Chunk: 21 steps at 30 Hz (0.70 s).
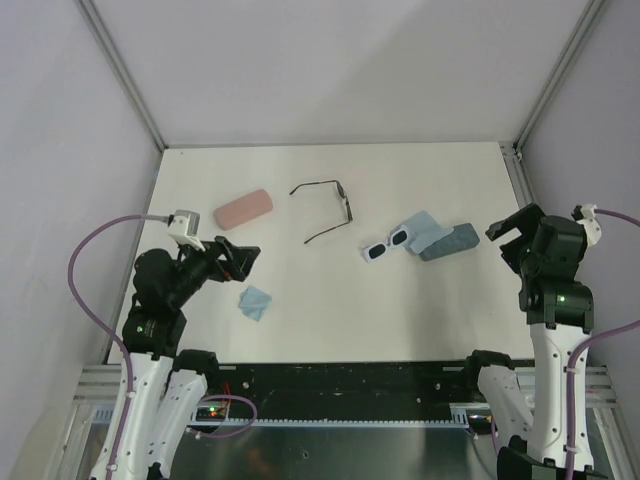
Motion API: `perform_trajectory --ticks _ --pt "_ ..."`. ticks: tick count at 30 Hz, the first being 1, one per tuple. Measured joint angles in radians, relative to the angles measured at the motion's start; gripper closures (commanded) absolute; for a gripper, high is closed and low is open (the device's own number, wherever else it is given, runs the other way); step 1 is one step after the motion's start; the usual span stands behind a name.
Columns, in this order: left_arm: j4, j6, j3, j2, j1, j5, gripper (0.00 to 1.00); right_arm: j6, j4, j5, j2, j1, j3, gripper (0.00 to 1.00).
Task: Organize the sunglasses
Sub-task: Pick up the sunglasses case from the center of the board.
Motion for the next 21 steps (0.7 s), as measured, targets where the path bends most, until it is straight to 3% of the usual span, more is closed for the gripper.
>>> perform_trajectory --ticks 10,21 --pt "0.0 0.0 0.0 0.016 0.0 0.003 0.0 0.056 -0.02 0.034 0.069 0.0 0.0 0.01" --pt "0.0 0.0 0.0 0.035 0.0 0.005 0.0 0.182 -0.01 0.048 0.279 0.056 0.0 0.01"
